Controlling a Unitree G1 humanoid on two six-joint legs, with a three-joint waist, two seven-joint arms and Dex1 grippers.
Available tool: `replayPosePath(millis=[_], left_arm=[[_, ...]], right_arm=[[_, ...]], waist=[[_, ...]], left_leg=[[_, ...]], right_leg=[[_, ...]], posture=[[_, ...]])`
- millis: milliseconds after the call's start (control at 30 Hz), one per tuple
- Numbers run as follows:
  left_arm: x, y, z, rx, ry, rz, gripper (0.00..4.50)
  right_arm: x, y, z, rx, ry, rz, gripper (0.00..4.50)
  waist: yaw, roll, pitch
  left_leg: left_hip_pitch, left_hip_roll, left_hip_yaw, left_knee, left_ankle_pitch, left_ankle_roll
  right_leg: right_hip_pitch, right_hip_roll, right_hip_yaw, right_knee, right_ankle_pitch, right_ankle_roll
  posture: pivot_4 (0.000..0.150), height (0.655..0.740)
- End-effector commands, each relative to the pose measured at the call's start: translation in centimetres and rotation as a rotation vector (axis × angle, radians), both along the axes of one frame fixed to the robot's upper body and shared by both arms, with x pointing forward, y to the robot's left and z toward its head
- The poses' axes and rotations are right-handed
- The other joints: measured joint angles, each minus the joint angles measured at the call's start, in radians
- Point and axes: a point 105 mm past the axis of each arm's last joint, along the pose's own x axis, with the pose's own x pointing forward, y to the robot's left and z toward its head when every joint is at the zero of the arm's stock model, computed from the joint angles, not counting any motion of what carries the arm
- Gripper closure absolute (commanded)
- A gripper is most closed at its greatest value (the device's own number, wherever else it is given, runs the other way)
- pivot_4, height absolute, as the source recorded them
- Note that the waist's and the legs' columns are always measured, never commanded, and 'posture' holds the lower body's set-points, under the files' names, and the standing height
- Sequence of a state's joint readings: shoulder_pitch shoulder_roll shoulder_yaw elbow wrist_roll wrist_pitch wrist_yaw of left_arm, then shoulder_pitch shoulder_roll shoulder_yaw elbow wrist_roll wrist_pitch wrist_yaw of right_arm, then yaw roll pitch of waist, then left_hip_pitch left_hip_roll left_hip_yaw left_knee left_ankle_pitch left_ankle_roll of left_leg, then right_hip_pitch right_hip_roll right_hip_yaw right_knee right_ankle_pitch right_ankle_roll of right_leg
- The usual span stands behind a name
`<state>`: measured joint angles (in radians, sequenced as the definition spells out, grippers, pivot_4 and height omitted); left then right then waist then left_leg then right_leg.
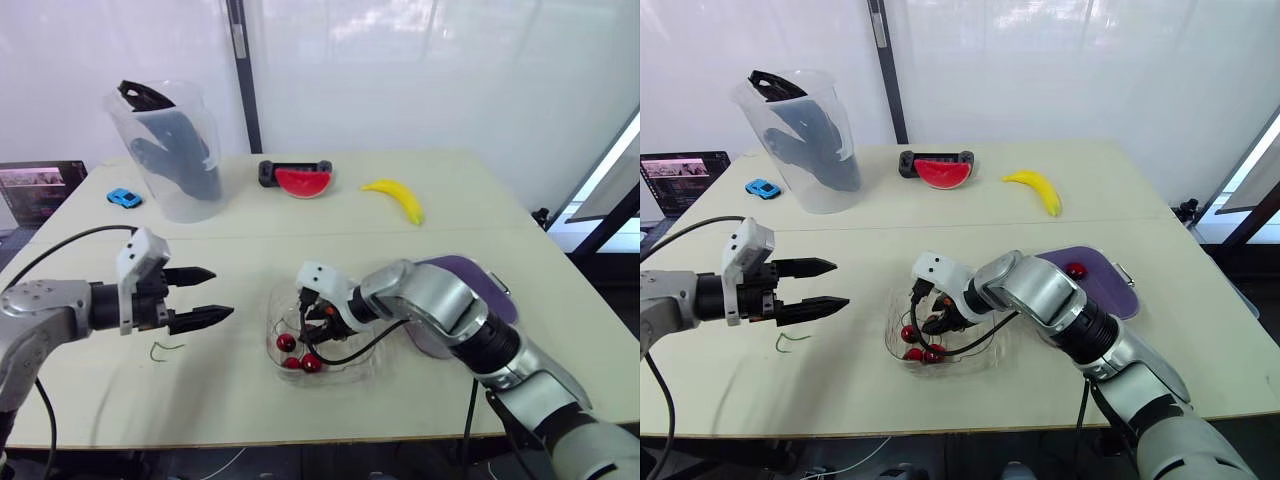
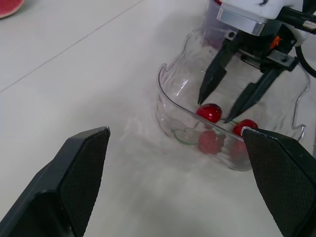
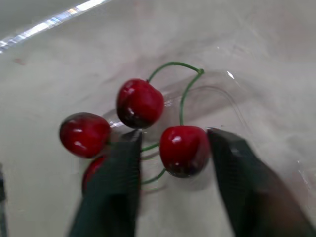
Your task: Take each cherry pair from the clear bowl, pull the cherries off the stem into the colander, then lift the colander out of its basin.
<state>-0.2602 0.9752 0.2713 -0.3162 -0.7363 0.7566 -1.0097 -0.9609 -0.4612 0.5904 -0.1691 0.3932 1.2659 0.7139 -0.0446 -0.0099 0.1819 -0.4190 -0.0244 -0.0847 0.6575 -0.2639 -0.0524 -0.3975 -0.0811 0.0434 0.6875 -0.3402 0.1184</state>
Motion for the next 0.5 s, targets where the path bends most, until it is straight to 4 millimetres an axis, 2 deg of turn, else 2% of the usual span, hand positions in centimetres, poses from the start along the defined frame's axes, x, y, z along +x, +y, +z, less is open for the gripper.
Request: replayPosePath(millis=[33, 500], left_arm=[[-0.1, -0.3, 1.0, -0.003, -0.049, -0.003, 0.00], [0.2, -0.9, 0.9, -0.012, -0.058, -0.010, 0.00]], right_arm=[[0.0, 0.5, 0.3, 0.003, -0.033, 0.019, 2.23], [0.4, 0.5, -1.3, -0.041, -0.036, -0.007, 2.23]], waist=[[-0.001, 0.000, 0.000], [0.000, 0.000, 0.000]], left_leg=[[0.000, 0.000, 0.000, 0.000, 0.000, 0.000], [0.000, 0.000, 0.000, 0.000, 0.000, 0.000]], right_leg=[[0.000, 0.000, 0.000, 0.000, 0.000, 0.000], [0.000, 0.000, 0.000, 0.000, 0.000, 0.000]], posture=[[0.150, 0.7400], [0.150, 0.7400]])
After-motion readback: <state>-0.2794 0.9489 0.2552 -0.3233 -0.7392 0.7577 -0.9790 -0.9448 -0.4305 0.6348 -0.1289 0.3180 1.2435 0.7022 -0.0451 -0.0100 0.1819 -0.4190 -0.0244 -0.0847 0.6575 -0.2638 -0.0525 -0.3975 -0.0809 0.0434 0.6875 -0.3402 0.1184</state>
